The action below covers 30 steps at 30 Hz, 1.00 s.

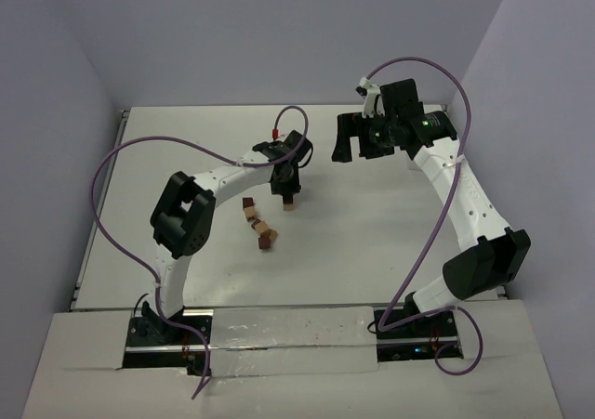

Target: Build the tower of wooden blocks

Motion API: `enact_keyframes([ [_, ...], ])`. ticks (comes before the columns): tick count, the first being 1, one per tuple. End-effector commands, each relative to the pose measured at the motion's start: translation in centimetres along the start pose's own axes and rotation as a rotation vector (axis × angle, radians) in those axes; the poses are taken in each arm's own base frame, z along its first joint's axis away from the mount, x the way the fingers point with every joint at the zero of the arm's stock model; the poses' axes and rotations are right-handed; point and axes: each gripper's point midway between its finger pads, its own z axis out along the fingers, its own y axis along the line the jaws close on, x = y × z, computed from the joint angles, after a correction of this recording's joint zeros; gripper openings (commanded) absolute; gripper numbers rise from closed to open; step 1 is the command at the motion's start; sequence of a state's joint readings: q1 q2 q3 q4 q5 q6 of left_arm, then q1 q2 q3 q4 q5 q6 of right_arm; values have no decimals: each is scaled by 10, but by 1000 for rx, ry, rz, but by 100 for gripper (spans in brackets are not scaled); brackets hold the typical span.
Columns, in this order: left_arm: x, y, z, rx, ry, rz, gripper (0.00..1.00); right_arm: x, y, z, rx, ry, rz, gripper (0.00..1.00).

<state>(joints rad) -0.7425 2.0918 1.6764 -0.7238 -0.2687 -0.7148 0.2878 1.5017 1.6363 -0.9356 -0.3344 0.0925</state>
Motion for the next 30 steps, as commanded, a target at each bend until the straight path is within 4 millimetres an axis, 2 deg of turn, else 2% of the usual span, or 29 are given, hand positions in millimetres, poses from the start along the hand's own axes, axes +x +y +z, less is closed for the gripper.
enact_keyframes([
  [1,-12,-6,-10,26,-24,-25,39,-14,5,-8,-17,-57,-14,100],
  [15,-6,-5,-6,29,-6,-20,53,-14,4,-8,-15,-57,-11,100],
  [19,-6,-4,-6,26,-7,-17,65,-15,4,-8,-18,-57,-13,100],
  [21,-7,-5,-8,36,-11,-14,80,-13,5,-7,-23,-52,-13,100],
  [26,-17,-14,-28,109,-38,41,93,-13,5,-9,-20,-55,-18,100],
  [29,-30,-20,-59,200,-94,120,96,-13,6,-13,-19,-65,-28,100],
  [30,-37,-18,-77,236,-126,154,98,-12,6,-13,-20,-65,-32,100],
])
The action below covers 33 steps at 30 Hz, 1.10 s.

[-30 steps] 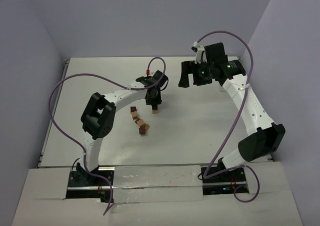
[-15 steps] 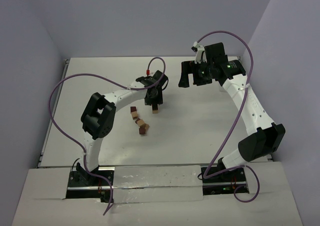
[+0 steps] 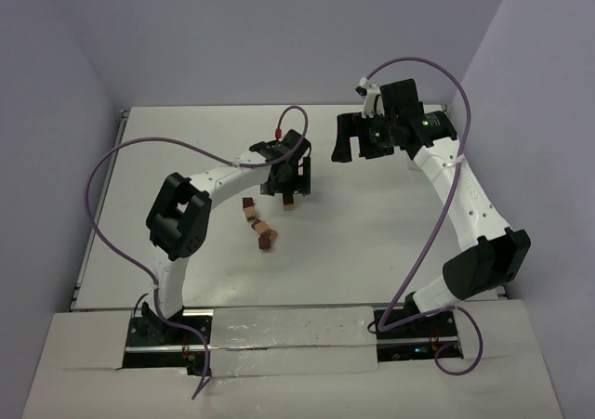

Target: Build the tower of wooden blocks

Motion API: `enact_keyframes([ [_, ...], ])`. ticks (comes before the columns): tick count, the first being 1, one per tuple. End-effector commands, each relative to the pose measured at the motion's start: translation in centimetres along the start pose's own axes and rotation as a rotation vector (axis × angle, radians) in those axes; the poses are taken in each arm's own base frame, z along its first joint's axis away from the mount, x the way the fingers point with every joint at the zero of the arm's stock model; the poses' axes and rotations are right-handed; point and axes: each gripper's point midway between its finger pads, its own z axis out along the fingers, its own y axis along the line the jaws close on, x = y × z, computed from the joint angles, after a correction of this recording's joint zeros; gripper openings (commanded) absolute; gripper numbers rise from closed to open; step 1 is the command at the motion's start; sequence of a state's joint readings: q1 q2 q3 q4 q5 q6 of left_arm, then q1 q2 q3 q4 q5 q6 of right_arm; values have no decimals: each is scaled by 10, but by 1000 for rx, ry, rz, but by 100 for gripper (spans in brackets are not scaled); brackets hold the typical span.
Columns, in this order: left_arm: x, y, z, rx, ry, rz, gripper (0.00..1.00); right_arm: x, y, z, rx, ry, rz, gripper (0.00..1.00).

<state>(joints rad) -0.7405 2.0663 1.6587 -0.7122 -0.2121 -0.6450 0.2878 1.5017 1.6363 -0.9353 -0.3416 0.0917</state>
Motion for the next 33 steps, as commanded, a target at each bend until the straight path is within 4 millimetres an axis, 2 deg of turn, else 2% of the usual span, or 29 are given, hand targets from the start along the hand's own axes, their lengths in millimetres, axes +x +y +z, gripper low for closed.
enact_keyframes([
  [1,-43,-14,-88,233,-178,127,99,-12,6,-14,-19,-68,-35,100],
  [3,-51,-26,-122,409,-239,169,99,-10,10,-16,-37,-68,-45,100],
  [4,-49,-18,-148,462,-287,186,99,-10,11,-16,-46,-67,-50,100],
  [6,-53,-7,-177,538,-343,220,99,-7,16,-17,-62,-64,-69,100],
  [8,-60,11,-189,539,-366,215,99,-2,19,-15,-65,-56,-88,100],
  [10,-60,39,-200,569,-346,183,97,9,39,-9,-89,-37,-145,100],
  [11,-60,63,-205,586,-362,140,96,16,45,-3,-89,-16,-180,100],
  [12,-52,77,-199,579,-352,121,95,27,62,6,-86,9,-241,100],
  [14,-56,103,-209,520,-432,137,93,41,76,19,-80,50,-310,100],
  [16,-46,123,-213,447,-480,158,91,65,107,36,-115,116,-406,100],
  [17,-44,132,-213,415,-494,164,90,69,116,41,-132,132,-415,100],
  [18,-43,139,-215,399,-509,154,90,81,123,57,-141,185,-424,99],
  [19,-39,148,-217,384,-523,136,89,86,138,60,-165,197,-452,97],
  [20,-35,150,-217,381,-526,133,89,92,138,69,-160,227,-454,97],
  [21,-33,158,-217,366,-530,107,89,100,148,83,-155,270,-451,95],
  [23,-30,170,-216,351,-531,68,88,103,168,94,-164,292,-450,90],
  [25,-25,180,-216,346,-526,27,88,113,176,116,-154,354,-448,84],
  [29,-22,203,-216,320,-531,-56,87,135,189,149,-123,422,-464,79],
  [31,-22,215,-214,313,-525,-105,87,147,188,167,-93,462,-466,78],
  [33,-22,223,-212,320,-516,-145,86,148,187,177,-64,465,-463,76],
])
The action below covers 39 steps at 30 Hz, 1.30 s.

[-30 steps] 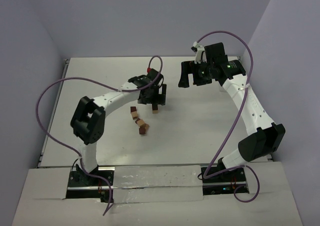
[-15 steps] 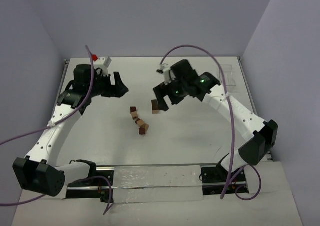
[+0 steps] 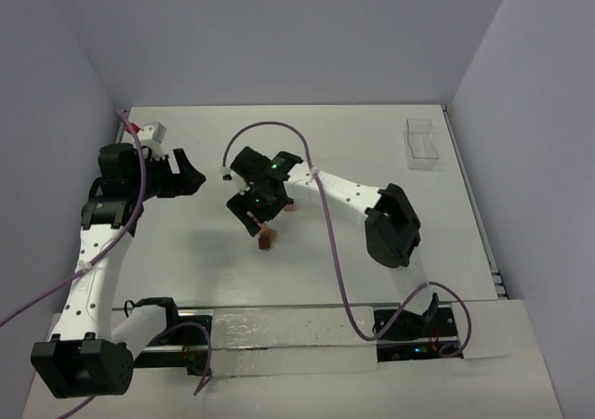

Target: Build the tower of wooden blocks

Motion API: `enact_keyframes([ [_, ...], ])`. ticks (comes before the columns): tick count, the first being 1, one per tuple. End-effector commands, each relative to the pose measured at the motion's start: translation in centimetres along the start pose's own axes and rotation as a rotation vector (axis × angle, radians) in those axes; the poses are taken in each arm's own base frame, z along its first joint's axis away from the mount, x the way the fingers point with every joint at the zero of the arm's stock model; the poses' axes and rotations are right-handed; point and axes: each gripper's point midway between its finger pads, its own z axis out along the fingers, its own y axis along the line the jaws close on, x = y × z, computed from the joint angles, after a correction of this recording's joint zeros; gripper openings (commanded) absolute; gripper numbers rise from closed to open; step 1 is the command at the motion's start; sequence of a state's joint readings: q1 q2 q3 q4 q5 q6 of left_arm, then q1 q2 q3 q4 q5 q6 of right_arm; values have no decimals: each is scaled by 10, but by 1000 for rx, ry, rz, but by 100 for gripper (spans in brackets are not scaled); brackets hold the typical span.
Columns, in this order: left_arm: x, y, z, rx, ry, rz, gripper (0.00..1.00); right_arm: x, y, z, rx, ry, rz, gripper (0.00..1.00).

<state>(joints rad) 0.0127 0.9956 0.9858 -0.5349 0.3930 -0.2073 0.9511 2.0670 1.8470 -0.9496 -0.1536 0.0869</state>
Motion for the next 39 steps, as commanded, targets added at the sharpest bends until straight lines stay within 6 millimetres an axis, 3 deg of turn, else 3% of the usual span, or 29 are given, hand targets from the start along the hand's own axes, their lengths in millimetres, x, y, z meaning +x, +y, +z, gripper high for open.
enact_keyframes([
  [1,-3,16,-3,11,-7,-93,86,-17,0,11,63,-8,35,75],
  [14,4,21,6,49,-3,-152,86,-24,-20,26,151,-2,82,73],
  [25,1,24,8,36,-7,-170,86,-10,-35,53,131,77,130,70],
  [31,2,25,11,32,-10,-194,87,-9,-39,57,120,87,153,64],
  [32,2,26,11,30,-9,-196,87,-10,-39,56,120,86,155,62],
  [39,5,29,14,20,-3,-202,87,-13,-36,45,114,64,161,16],
])
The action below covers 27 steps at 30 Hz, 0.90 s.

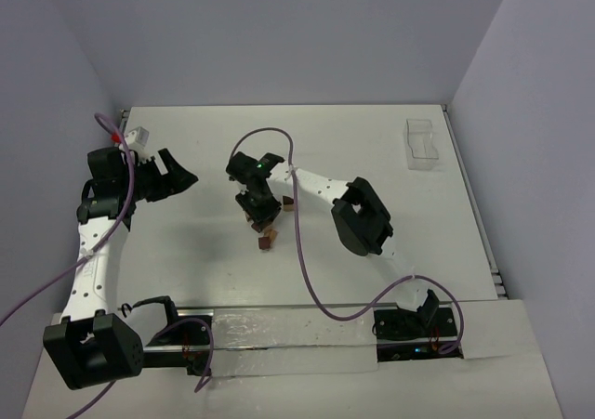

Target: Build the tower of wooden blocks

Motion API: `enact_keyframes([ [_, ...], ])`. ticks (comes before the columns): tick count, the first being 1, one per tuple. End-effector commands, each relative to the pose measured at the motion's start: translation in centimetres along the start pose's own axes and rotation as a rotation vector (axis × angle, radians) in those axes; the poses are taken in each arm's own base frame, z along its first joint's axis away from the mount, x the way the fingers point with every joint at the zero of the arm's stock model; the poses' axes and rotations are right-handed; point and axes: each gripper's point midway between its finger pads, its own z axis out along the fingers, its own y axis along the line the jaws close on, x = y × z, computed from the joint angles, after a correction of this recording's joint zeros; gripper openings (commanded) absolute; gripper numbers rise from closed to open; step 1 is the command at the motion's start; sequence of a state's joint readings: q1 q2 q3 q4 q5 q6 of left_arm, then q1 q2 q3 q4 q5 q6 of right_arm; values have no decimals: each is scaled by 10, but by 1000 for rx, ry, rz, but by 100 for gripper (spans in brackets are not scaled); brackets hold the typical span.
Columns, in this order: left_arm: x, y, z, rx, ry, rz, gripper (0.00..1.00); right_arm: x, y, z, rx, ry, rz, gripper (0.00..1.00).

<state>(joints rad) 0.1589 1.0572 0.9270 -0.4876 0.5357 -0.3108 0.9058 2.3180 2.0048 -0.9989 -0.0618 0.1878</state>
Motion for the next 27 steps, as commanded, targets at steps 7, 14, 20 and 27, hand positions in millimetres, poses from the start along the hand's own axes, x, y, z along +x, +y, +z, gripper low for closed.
enact_keyframes([
  [7,-10,2,3,-3,-42,4,87,-31,-14,-84,13,-196,64,0],
  [14,-17,16,3,-91,-68,-17,92,-53,-98,-154,179,-386,332,0],
  [20,-24,32,8,-181,-67,-54,99,-49,-130,-148,170,-345,495,0],
  [27,-29,42,7,-239,-86,-71,99,-48,-133,-112,146,-256,526,0],
])
